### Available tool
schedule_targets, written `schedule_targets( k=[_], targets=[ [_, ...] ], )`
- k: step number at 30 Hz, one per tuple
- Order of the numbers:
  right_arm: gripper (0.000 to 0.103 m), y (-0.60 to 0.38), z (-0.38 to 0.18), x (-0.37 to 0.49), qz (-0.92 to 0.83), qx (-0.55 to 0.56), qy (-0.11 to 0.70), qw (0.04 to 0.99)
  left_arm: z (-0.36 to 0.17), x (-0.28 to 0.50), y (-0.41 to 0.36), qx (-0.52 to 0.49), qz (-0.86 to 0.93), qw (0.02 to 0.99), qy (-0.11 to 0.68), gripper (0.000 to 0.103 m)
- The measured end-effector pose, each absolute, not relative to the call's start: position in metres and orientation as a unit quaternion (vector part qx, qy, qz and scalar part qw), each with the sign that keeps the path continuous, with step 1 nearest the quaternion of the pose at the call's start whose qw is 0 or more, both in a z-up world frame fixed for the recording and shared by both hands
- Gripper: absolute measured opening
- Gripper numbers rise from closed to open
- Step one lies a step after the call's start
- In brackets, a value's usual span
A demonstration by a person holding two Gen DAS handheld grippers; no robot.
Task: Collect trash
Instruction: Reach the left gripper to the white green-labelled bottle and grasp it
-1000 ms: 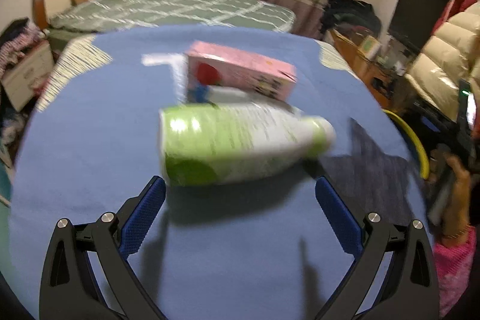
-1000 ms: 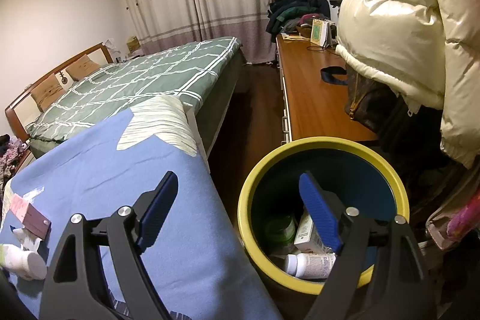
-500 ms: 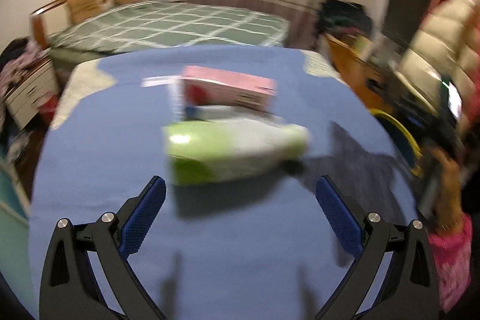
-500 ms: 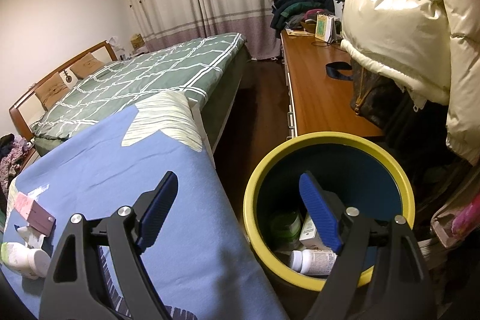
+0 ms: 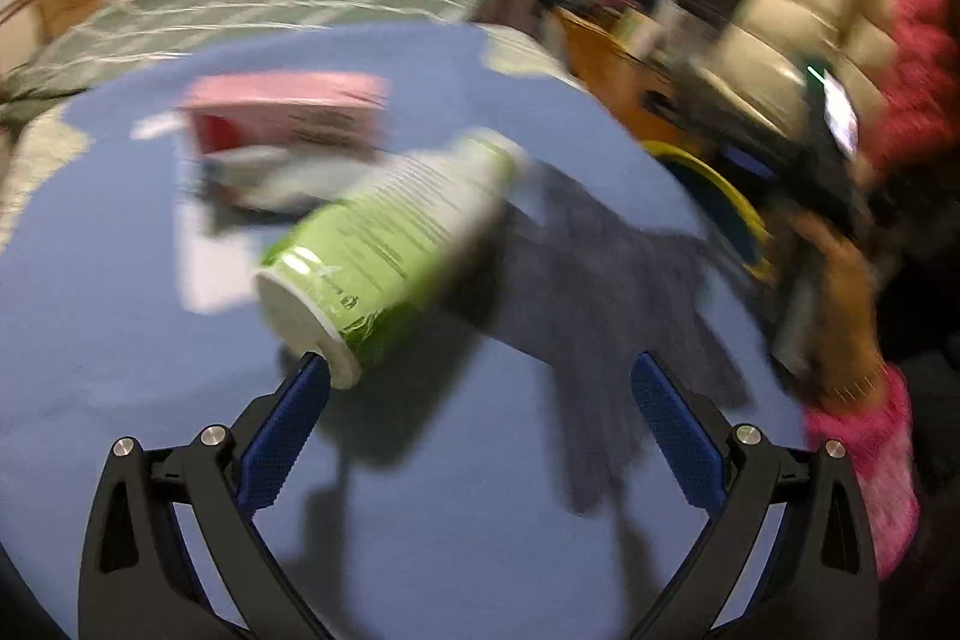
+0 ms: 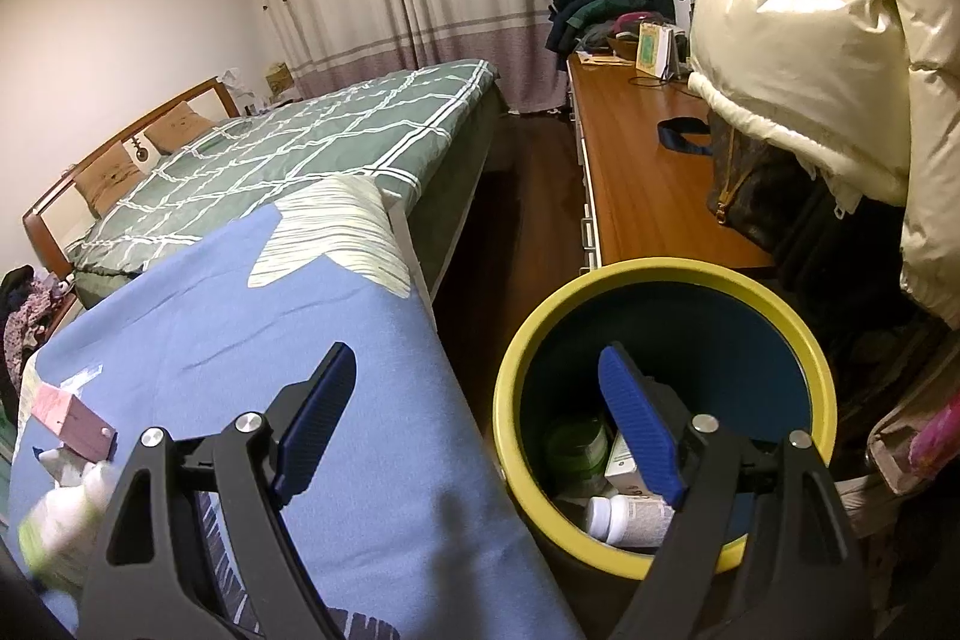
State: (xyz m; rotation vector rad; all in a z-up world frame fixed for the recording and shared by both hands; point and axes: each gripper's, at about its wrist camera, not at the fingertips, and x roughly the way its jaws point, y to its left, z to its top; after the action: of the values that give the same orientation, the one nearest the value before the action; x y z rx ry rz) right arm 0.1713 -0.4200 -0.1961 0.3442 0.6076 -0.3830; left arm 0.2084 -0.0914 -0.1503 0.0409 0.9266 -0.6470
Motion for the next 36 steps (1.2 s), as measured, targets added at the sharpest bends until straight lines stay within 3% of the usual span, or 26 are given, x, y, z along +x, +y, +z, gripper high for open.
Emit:
schedule_targets(
  k=[7,11,18,22,36],
  targets=[
    [0.079,-0.422,-0.197,0.170,-0.180,0.177,0.295,0.921,-0.133,0.198,-0.085,0.067,-0.241,0.887,0.387,0.098],
    [0.079,-0.421,-0.197,0.170,-0.178,0.178,0.295,0.922,-0.141,0.220,-0.084,0.101,-0.224,0.885,0.396,0.097],
    [0.079,-0.419,-0.196,0.171,-0.176,0.177,0.297,0.921,-0.155,0.237,-0.102,0.111,-0.234,0.876,0.407,0.075],
    [0.079,-0.419,-0.196,0.171,-0.172,0.179,0.297,0.922,-0.160,0.239,-0.105,0.109,-0.238,0.872,0.413,0.057],
    [0.079,-0.420,-0.195,0.169,-0.166,0.184,0.295,0.923,-0.129,0.221,-0.108,0.134,-0.215,0.898,0.361,0.055]
  ],
)
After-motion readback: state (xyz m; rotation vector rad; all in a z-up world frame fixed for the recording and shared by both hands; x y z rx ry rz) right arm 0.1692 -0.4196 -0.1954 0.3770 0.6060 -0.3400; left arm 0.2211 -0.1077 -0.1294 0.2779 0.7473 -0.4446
